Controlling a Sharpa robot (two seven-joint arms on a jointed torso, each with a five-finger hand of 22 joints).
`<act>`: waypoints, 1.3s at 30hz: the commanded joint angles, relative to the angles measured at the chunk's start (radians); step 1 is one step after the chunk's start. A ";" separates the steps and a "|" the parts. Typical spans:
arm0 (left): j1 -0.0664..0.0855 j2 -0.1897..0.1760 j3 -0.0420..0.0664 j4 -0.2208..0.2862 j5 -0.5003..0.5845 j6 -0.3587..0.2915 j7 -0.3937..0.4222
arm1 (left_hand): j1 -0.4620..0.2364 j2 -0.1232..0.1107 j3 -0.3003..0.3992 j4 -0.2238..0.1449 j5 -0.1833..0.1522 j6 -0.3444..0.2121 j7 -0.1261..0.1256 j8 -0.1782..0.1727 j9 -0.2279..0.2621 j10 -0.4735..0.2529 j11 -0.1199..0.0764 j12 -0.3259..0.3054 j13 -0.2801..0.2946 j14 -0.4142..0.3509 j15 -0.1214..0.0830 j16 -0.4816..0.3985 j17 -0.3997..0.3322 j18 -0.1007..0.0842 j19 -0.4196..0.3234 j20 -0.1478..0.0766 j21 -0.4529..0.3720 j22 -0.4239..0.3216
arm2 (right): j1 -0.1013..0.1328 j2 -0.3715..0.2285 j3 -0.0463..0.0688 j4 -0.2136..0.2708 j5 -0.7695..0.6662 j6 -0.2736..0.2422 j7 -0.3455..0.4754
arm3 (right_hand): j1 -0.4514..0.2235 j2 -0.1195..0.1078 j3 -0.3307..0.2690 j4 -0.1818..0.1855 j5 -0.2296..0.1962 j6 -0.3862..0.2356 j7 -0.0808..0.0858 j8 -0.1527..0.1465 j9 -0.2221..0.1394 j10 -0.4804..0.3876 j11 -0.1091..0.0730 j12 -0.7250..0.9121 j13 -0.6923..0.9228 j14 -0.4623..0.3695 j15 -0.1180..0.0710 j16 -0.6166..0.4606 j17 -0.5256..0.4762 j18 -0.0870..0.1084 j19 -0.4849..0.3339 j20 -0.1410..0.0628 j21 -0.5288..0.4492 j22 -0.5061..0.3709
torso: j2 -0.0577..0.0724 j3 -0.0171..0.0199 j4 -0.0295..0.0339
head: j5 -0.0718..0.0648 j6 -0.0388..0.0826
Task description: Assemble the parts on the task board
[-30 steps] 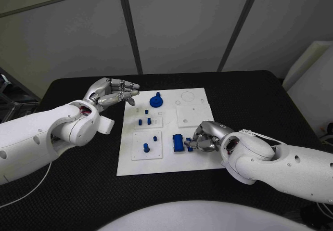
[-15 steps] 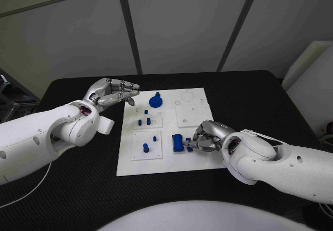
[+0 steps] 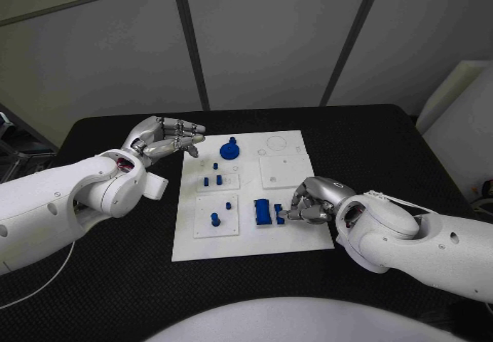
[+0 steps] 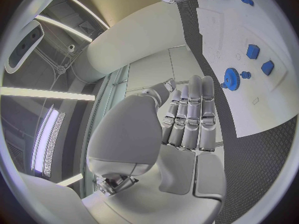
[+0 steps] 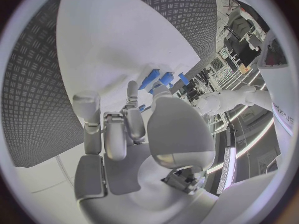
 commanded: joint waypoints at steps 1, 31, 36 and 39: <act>0.001 0.001 0.001 0.000 0.001 0.011 0.003 | 0.002 0.012 0.000 -0.003 -0.001 -0.004 0.002 0.004 -0.001 -0.009 -0.001 0.006 -0.002 -0.006 0.003 -0.006 -0.001 -0.027 0.002 0.003 -0.002 0.002 | 0.001 -0.001 0.000 0.004 -0.038 0.019 0.044 | 0.014 -0.003 -0.010 0.003 -0.012 -0.006 0.001 0.002 0.002 0.005 -0.003 -0.005 0.018 0.093 -0.004 0.006 0.217 -0.012 0.002 0.000 -0.002 0.002 | 0.000 0.0009 -0.0004 | 0.001 -0.002; -0.001 0.004 0.000 -0.007 0.001 0.010 0.004 | 0.003 0.013 0.001 -0.004 -0.001 -0.004 0.003 0.004 -0.001 -0.010 -0.001 0.006 -0.002 -0.006 0.003 -0.006 -0.002 -0.027 0.002 0.003 -0.002 0.002 | -0.001 0.031 0.000 -0.044 -0.067 0.012 0.087 | 0.124 0.032 -0.055 -0.011 -0.121 -0.008 0.002 0.010 0.015 0.010 -0.002 -0.001 0.029 0.094 -0.003 0.007 0.218 -0.013 0.004 0.001 0.001 0.010 | 0.000 0.0006 0.0019 | 0.002 -0.011; -0.002 0.004 0.000 -0.007 0.001 0.010 0.005 | 0.003 0.013 0.001 -0.004 -0.001 -0.004 0.003 0.004 -0.001 -0.010 -0.001 0.006 -0.002 -0.006 0.003 -0.006 -0.002 -0.027 0.002 0.003 -0.002 0.002 | 0.000 0.019 0.000 -0.033 -0.018 -0.079 0.152 | 0.125 0.032 -0.072 -0.001 -0.093 -0.024 0.007 0.001 0.013 -0.010 0.002 -0.034 0.001 0.091 0.000 -0.002 0.206 -0.009 -0.007 0.002 -0.015 -0.013 | -0.002 -0.0002 0.0010 | 0.001 -0.007; -0.002 0.004 0.000 -0.007 0.001 0.010 0.008 | 0.002 0.013 0.001 -0.004 -0.001 -0.004 0.003 0.004 -0.001 -0.010 -0.001 0.007 -0.002 -0.006 0.003 -0.006 -0.002 -0.027 0.002 0.003 -0.002 0.003 | 0.000 0.007 0.000 -0.030 0.046 -0.134 0.243 | 0.139 0.035 -0.077 -0.002 -0.078 -0.040 0.014 -0.009 0.009 -0.034 0.008 -0.069 -0.029 0.084 0.004 -0.021 0.179 -0.001 -0.029 0.006 -0.047 -0.060 | -0.002 -0.0014 0.0018 | -0.001 0.002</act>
